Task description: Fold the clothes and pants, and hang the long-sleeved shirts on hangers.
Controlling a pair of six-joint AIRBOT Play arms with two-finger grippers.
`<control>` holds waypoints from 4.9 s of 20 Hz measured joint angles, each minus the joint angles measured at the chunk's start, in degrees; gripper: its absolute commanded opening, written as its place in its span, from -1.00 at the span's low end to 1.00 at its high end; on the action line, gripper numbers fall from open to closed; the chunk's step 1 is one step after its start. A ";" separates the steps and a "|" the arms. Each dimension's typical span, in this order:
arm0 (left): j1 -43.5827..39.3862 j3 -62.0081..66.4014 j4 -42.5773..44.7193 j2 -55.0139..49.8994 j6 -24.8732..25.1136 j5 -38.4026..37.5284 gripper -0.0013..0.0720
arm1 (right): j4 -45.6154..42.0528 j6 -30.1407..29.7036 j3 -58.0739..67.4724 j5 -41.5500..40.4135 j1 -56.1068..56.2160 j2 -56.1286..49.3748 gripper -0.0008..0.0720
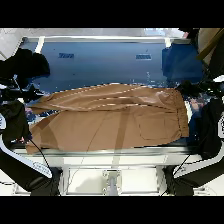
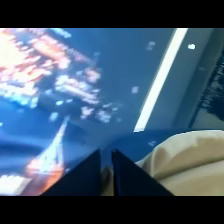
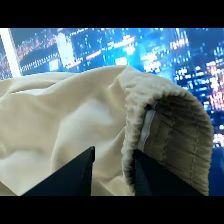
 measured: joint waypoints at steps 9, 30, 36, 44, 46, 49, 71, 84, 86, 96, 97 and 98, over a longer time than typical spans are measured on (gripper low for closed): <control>0.72 5.18 -0.09 3.67 0.37 -3.52 -0.23 | -0.13 0.00 0.00 1.16 0.04 0.00 -0.18; 0.48 6.08 5.60 -4.44 1.18 -7.89 -0.93 | -0.39 -0.02 0.00 2.49 0.11 0.00 -0.18; -0.07 9.03 -3.78 -3.74 5.09 -4.48 -0.94 | -0.39 -0.02 0.00 3.04 0.11 0.00 -0.18; -0.68 10.40 -6.54 -1.84 4.42 0.22 -0.94 | -3.87 0.00 0.00 -3.52 0.31 -0.11 0.30; -0.83 10.47 -6.75 -1.53 3.56 1.25 -0.94 | -4.11 0.35 0.00 -7.69 0.83 -0.57 0.24; -1.29 10.51 -6.82 -1.36 2.51 3.54 -0.94 | -4.31 1.14 0.00 -13.16 2.16 -2.62 0.24; -3.15 10.56 -5.57 3.43 -3.15 15.30 0.95 | -3.08 7.85 4.63 -21.88 3.80 -6.36 0.27; 22.14 -28.20 10.75 39.12 -5.35 -11.67 0.95 | -12.48 5.35 -11.82 5.77 -4.61 26.08 0.25; 27.02 -40.13 11.10 45.18 -5.44 -10.21 0.95 | -12.26 5.18 -14.53 6.45 -4.79 29.77 0.25; 42.36 -63.06 9.84 55.65 -9.57 -3.85 0.95 | -10.71 3.08 -17.35 7.50 -4.96 36.50 0.25; 43.08 -63.41 9.86 55.71 -9.94 -3.19 0.94 | -10.71 2.91 -17.38 7.50 -4.96 36.57 0.25; 43.58 -63.63 9.75 55.67 -9.97 -2.82 0.94 | -10.69 2.80 -17.40 7.52 -4.96 36.65 0.25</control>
